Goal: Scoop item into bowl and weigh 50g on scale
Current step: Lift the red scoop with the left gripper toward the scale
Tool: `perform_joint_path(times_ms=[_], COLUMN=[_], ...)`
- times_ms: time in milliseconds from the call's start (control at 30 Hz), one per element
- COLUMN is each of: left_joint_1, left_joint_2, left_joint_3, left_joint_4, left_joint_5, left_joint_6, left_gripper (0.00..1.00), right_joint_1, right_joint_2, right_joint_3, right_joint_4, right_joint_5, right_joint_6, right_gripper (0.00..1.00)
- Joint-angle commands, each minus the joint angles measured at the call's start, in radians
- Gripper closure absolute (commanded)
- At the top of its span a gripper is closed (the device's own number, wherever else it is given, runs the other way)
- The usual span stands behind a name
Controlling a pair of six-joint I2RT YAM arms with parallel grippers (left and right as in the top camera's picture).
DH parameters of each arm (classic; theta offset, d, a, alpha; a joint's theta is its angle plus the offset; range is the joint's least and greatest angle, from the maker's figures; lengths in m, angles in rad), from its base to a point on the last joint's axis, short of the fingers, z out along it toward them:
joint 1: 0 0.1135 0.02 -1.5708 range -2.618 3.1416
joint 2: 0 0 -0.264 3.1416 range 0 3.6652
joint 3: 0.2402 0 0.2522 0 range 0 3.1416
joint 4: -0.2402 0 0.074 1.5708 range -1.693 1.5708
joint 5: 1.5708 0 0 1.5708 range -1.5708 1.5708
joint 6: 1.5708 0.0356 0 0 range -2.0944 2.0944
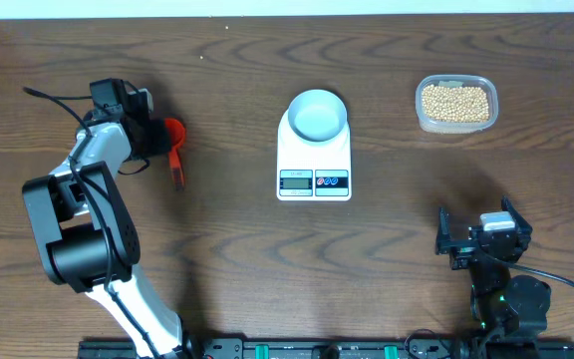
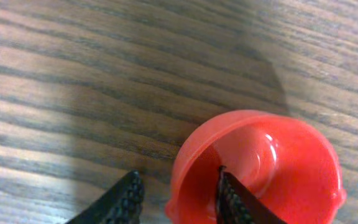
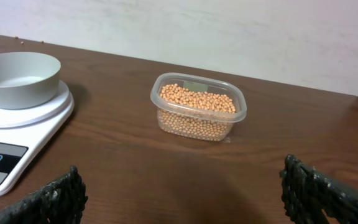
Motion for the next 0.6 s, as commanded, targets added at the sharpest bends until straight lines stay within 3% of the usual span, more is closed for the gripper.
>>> perform_joint_path(times_ms=[0,100,300,567], left_joint_1=[-0.002,-0.002,-0.002,-0.003], left_joint_2=[0.012,0.012,-0.033,-0.323], left_joint_3=[0.011,0.011,0.012,0.011], left_joint_4=[0.018,0.035,0.070,-0.017], left_joint_5=[0.002,0.002,0.134,0.265], left_joint_6=[-0.008,-0.048,-0.172,-0.554], left_gripper=[0.70,0.93,0.93,0.93], right_joint_1=[0.009,0.009,0.009,0.009], right_joint_2=[-0.006,-0.006,-0.006,-0.006], right_joint_3=[-0.004,-0.004,-0.004,-0.004], right_joint_4=[0.001,0.001,0.001,0.001], right_joint_5=[0.003,0.003,0.003,0.003], right_joint_6=[-0.007,-0.007,-0.007,-0.007], right_gripper=[0.01,0.01,0.01,0.01])
